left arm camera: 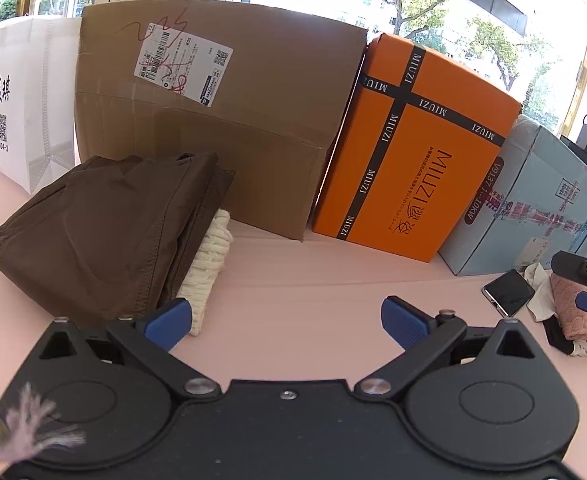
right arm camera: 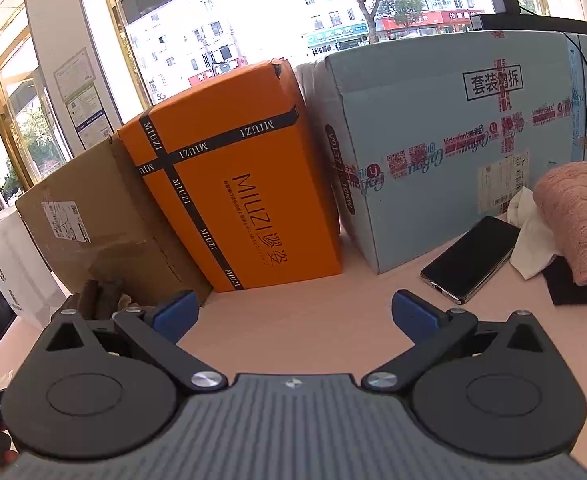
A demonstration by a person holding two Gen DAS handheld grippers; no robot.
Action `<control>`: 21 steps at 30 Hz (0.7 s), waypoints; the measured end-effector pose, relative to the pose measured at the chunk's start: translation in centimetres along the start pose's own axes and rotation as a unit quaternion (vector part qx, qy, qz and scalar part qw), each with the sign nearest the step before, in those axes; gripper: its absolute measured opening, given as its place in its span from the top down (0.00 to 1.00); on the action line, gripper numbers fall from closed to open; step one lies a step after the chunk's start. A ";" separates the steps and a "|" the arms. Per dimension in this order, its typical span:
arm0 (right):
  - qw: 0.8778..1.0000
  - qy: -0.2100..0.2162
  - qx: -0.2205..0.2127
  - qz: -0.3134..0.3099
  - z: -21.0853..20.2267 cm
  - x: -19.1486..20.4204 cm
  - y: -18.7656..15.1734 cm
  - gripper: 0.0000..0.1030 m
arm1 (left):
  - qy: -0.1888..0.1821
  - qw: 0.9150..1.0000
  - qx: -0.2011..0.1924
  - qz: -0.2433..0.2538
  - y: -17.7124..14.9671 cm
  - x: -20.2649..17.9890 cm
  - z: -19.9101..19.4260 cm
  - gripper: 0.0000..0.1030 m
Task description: Fold clothes
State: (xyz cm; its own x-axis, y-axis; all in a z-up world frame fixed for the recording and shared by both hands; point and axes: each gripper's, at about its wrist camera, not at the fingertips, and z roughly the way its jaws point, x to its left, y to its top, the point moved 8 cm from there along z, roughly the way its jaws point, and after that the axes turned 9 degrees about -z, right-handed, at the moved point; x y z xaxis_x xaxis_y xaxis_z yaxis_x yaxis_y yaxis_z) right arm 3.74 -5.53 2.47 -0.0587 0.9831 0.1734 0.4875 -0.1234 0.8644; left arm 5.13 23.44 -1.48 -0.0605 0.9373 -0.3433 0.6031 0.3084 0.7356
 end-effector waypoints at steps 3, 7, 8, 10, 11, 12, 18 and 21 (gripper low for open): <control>1.000 -0.004 0.001 -0.001 0.0 0.0 -0.1 0.00 | 0.001 1.000 -0.010 0.004 0.2 0.0 -0.2 0.00; 1.000 -0.019 0.006 -0.004 0.0 -0.5 -0.4 0.00 | 0.011 1.000 -0.013 0.001 0.4 0.5 -0.2 0.00; 1.000 -0.023 0.008 -0.002 0.1 -0.7 -0.5 0.00 | 0.013 1.000 -0.013 0.001 0.4 0.6 -0.2 0.00; 0.999 -0.032 0.010 0.000 0.1 -1.0 -0.7 0.00 | 0.015 1.000 -0.013 0.000 0.4 0.7 -0.2 0.00; 0.999 -0.036 0.012 0.001 0.2 -1.2 -0.8 0.00 | 0.015 1.000 -0.013 0.000 0.4 0.7 -0.2 0.00; 0.999 -0.039 0.014 0.002 0.2 -1.3 -0.9 0.00 | 0.015 1.000 -0.012 0.001 0.4 0.6 -0.2 0.00; 0.998 -0.051 0.030 0.006 0.5 -1.8 -1.6 0.00 | 0.015 1.000 -0.009 0.008 0.2 0.4 -0.1 0.00; 0.998 -0.046 0.039 -0.002 0.6 -1.5 -1.9 0.00 | 0.017 1.000 -0.008 0.009 0.2 0.4 -0.1 0.00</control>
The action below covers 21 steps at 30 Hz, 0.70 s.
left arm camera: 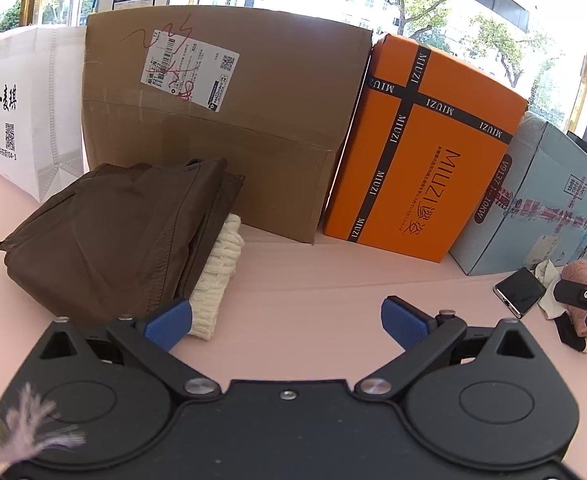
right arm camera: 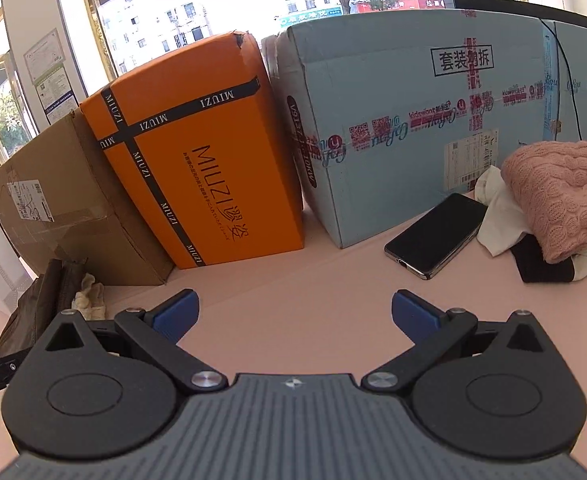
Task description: Fold clothes
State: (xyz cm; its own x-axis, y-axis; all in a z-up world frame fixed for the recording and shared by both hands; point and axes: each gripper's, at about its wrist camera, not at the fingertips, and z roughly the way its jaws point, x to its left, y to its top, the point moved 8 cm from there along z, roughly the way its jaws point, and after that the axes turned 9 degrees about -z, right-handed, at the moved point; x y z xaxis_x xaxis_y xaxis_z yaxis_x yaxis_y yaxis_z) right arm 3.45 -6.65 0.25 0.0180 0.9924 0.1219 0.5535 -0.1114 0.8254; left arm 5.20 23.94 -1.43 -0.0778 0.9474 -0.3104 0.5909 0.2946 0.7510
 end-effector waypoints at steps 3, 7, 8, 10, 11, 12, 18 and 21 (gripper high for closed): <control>1.000 -0.001 0.006 -0.005 0.1 0.2 -0.3 0.00 | 0.004 1.000 0.000 -0.001 0.0 0.1 0.0 0.00; 1.000 -0.003 0.017 -0.008 0.3 0.4 -0.9 0.00 | 0.010 1.000 -0.001 -0.003 0.0 0.2 -0.1 0.00; 1.000 -0.004 0.019 -0.009 0.3 0.4 -1.0 0.00 | 0.011 1.000 -0.001 -0.003 0.0 0.2 -0.1 0.00; 1.000 -0.005 0.023 -0.010 0.3 0.4 -1.2 0.00 | 0.013 1.000 -0.001 -0.002 -0.1 0.3 0.0 0.00; 1.000 -0.005 0.023 -0.010 0.3 0.4 -1.2 0.00 | 0.013 1.000 -0.001 -0.002 -0.1 0.3 0.0 0.00; 1.000 -0.005 0.024 -0.010 0.3 0.4 -1.3 0.00 | 0.013 1.000 0.000 -0.002 -0.1 0.3 0.0 0.00; 1.000 -0.006 0.027 -0.013 0.3 0.4 -1.3 0.00 | 0.013 1.000 0.001 -0.003 -0.1 0.4 0.0 0.00; 0.999 -0.005 0.028 -0.015 0.3 0.5 -1.4 0.00 | 0.014 1.000 0.002 -0.005 -0.1 0.4 0.1 0.00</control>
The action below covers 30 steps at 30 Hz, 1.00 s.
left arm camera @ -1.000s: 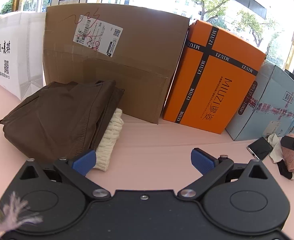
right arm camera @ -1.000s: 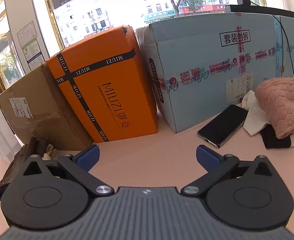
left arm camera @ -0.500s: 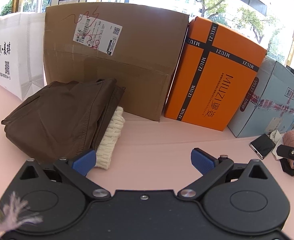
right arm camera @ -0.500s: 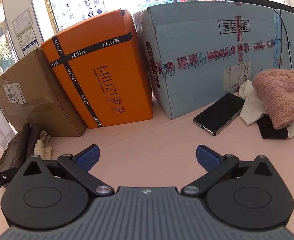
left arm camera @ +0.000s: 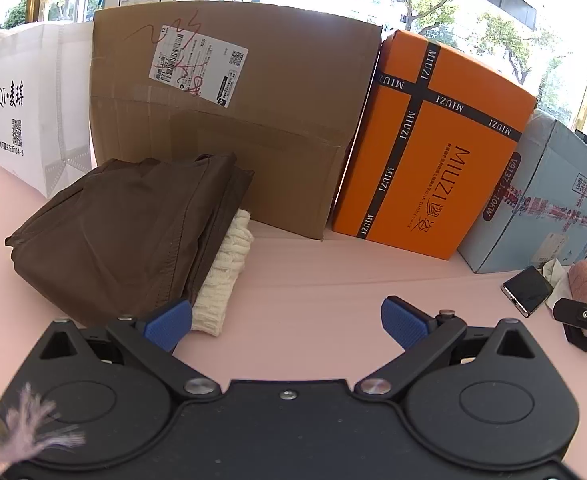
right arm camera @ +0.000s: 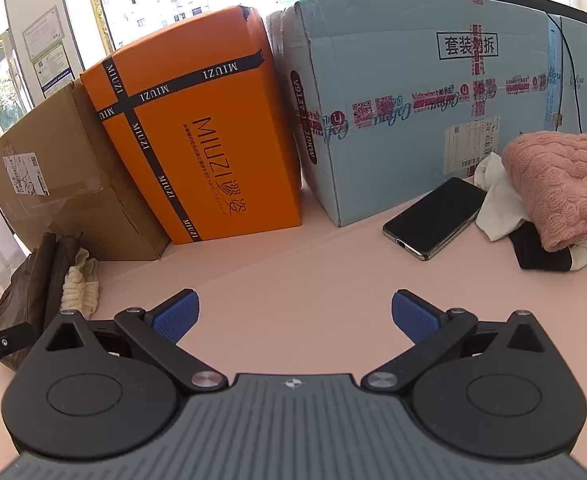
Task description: Fold clothes
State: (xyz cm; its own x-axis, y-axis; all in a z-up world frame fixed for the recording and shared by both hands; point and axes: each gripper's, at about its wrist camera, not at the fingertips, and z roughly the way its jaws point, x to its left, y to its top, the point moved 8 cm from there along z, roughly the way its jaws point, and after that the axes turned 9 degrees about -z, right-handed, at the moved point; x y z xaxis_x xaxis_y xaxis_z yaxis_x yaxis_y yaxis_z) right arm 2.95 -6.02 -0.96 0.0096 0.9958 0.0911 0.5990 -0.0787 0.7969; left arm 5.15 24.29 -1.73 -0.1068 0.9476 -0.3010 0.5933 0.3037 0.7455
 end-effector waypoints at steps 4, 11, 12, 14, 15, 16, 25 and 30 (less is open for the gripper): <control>1.000 0.001 0.001 -0.001 0.0 0.1 0.0 0.00 | 0.001 1.000 0.001 -0.001 0.0 0.1 0.1 0.00; 1.000 0.002 0.002 -0.005 0.1 0.2 0.1 0.00 | 0.002 1.000 0.000 -0.004 0.0 0.2 0.1 0.00; 1.000 0.002 0.002 -0.005 0.1 0.2 0.1 0.00 | 0.001 1.000 0.000 -0.005 0.0 0.2 0.1 0.00; 1.000 0.001 0.003 -0.005 0.2 0.2 0.1 0.00 | 0.001 1.000 -0.001 -0.006 0.1 0.3 0.1 0.00; 1.000 0.001 0.003 -0.005 0.2 0.2 0.1 0.00 | 0.001 1.000 -0.001 -0.006 0.1 0.3 0.1 0.00; 1.000 0.001 0.003 -0.005 0.2 0.2 0.1 0.00 | 0.002 1.000 -0.001 -0.006 0.1 0.3 0.2 0.00; 1.000 0.002 0.005 -0.002 0.3 0.2 0.0 0.00 | -0.002 1.000 0.002 -0.009 0.1 0.3 0.2 0.00; 1.000 0.003 0.005 -0.003 0.3 0.2 -0.1 0.00 | -0.011 1.000 0.002 -0.011 0.0 0.2 0.2 0.00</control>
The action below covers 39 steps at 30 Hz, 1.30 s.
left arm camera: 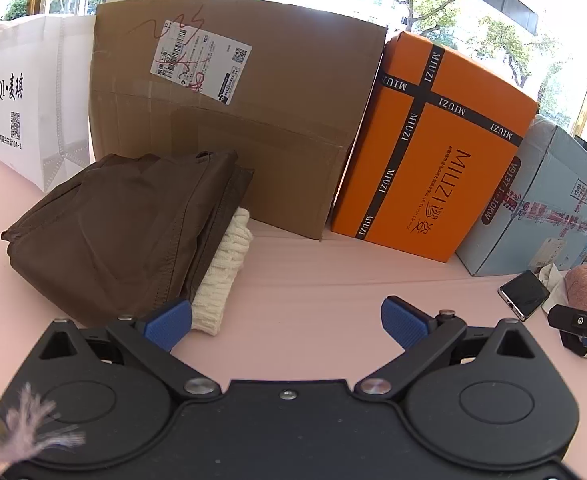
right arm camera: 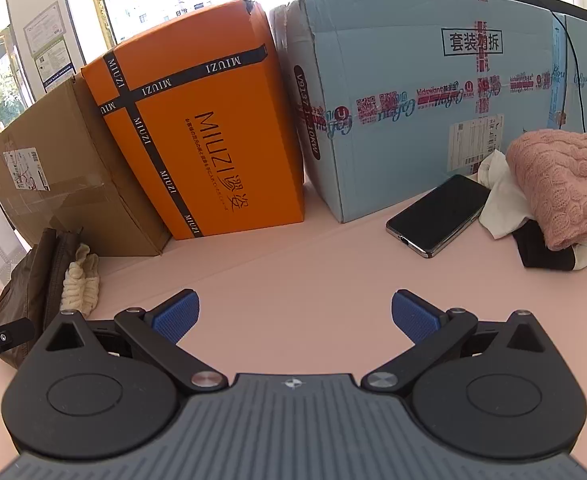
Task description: Fold clothes
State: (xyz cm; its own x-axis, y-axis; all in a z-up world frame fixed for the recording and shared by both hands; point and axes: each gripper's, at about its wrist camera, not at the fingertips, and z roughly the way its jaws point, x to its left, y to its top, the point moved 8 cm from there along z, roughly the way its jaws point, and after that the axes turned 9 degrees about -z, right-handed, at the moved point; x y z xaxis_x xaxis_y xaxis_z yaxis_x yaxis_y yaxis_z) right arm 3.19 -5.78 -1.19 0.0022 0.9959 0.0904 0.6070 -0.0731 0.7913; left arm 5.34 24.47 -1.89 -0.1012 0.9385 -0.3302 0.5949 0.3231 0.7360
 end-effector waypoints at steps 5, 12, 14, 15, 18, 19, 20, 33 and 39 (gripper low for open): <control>1.000 -0.001 0.001 0.001 0.0 0.0 -0.1 0.00 | -0.007 1.000 -0.001 0.003 -0.1 -0.3 -0.1 0.00; 1.000 -0.003 0.002 0.004 0.0 -0.2 -0.3 0.00 | -0.011 1.000 -0.002 0.001 0.0 -0.3 -0.1 0.00; 1.000 -0.003 0.003 0.005 0.1 -0.2 -0.4 0.00 | -0.012 1.000 -0.002 0.001 0.0 -0.4 -0.1 0.00; 1.000 -0.003 0.004 0.005 0.1 -0.2 -0.4 0.00 | -0.012 1.000 -0.002 0.002 0.0 -0.4 -0.2 0.00; 1.000 -0.003 0.005 0.006 0.1 -0.2 -0.4 0.00 | -0.013 1.000 -0.002 0.002 0.0 -0.4 -0.2 0.00; 1.000 -0.003 0.005 0.006 0.1 -0.2 -0.4 0.00 | -0.012 1.000 -0.002 0.002 -0.1 -0.4 -0.2 0.00; 1.000 -0.003 0.005 0.006 0.1 -0.2 -0.4 0.00 | -0.012 1.000 -0.002 0.002 -0.1 -0.4 -0.2 0.00; 1.000 -0.003 0.007 0.008 0.3 -0.2 -0.4 0.00 | -0.010 1.000 -0.002 0.003 -0.2 -0.4 -0.2 0.00; 1.000 -0.005 0.008 0.009 0.3 -0.3 -0.6 0.00 | -0.009 1.000 -0.003 0.003 -0.1 -0.4 -0.3 0.00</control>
State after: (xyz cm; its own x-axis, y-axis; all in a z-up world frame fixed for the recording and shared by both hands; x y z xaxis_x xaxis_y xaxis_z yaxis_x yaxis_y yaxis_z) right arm 3.06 -6.01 -1.81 0.0221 0.9949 0.0986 0.6193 -0.0911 0.7799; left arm 5.08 24.09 -1.71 -0.0831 0.9376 -0.3376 0.5907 0.3191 0.7411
